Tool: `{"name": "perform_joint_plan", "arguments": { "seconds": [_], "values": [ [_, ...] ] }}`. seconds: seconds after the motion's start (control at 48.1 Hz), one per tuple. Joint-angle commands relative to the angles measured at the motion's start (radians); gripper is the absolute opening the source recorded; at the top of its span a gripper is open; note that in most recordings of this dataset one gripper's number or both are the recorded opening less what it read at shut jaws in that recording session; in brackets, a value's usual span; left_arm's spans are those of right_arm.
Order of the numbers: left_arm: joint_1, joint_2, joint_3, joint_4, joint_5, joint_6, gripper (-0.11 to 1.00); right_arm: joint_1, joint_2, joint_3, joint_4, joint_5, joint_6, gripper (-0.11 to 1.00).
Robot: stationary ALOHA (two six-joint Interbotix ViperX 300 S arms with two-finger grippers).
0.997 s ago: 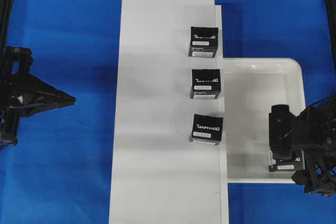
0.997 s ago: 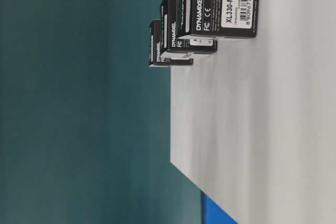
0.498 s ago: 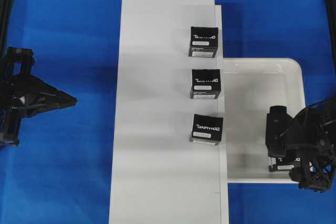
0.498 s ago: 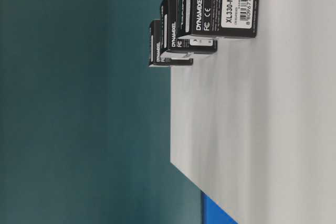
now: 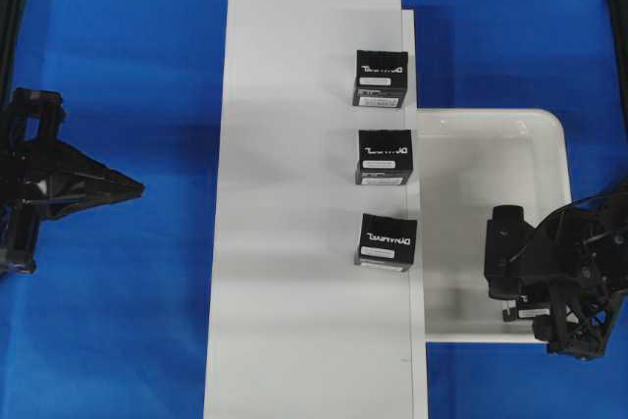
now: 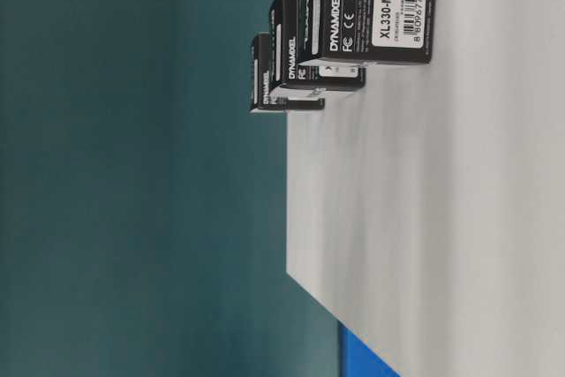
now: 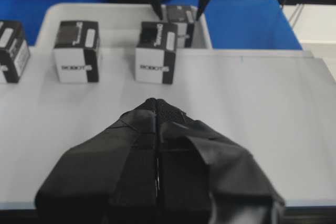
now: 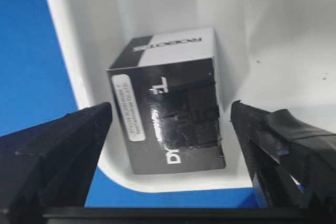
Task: Place the box from the white plastic tray onto the white base.
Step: 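Lower the open right gripper around the black-and-white box in the tray, then close the right gripper on the box and lift it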
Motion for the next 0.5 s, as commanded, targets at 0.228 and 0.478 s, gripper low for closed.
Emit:
{"name": "perform_joint_plan", "arguments": {
  "seconds": [0.228,0.478],
  "values": [
    [0.014,0.006,-0.023,0.003,-0.005,0.002,-0.07,0.002,0.025,0.025,-0.006,-0.06,0.002,1.0],
    [0.017,0.006,-0.02,0.003,-0.006,0.0,-0.07,0.0,0.025,0.021,0.006,-0.061,0.003,0.77]
  ]
}}
